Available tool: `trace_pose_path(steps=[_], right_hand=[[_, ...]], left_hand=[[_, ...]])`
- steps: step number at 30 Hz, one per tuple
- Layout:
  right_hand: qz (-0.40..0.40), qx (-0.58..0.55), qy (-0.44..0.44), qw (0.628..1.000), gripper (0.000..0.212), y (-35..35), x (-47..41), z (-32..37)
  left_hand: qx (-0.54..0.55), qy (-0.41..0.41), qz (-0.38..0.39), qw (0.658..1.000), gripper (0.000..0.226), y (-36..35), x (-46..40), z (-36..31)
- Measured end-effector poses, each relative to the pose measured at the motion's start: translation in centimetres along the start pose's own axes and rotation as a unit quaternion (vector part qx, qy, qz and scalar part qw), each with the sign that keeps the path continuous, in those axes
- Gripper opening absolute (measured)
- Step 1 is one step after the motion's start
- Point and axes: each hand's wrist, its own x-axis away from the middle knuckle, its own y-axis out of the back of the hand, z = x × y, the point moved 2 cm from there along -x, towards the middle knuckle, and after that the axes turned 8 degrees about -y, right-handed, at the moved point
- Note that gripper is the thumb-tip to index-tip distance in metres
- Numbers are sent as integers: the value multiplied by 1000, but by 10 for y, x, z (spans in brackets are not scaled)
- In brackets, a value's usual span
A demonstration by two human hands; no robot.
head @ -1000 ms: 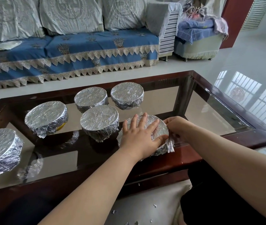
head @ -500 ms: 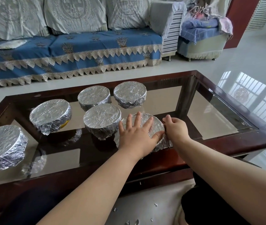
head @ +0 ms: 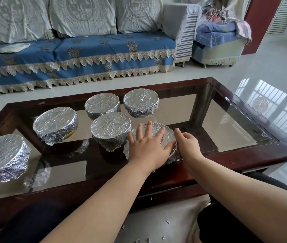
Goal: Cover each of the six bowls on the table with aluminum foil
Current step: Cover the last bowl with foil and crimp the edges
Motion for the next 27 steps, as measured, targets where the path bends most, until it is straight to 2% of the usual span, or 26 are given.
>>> trace_pose_path(steps=[7,12,15,17,18,19,20,21,22,23,25,26,27], right_hand=[[13,109,47,993,38,8,-6,8],[40,113,34,992,44,12,-12,11],[98,109,0,989,41,12,-15,11],[158,119,-46,979,45,6,-17,6],[184,112,-72,974,49,3,-18,3],[203,97,-99,969,54,0,-22,-3],[212,78,-124,966,62,-1,-26,-7],[215,65,-145,964,75,-2,-30,-9],[217,53,-165,961,82,-2,-34,-10],[216,46,-177,959,83,-3,-35,-9],[225,35,-190,955,86,-2,-33,-6],[227,35,-194,954,88,-2,-31,-4],[225,35,-193,954,84,-1,-29,-2]], left_hand=[[-6,-1,0,1000,68,0,-1,0],[-8,1,4,1000,69,-1,-2,2],[15,-4,2,1000,70,2,-1,1],[77,-6,-64,995,66,10,-1,7],[129,-4,-146,981,60,18,0,13],[195,15,-254,947,52,28,3,21],[259,51,-362,894,44,38,7,33],[311,107,-446,832,41,46,12,48],[362,184,-486,774,46,53,16,64],[426,268,-482,717,55,52,14,88],[553,419,-400,599,71,44,12,122],[606,458,-352,547,72,37,11,131],[645,467,-312,518,61,30,11,134]])
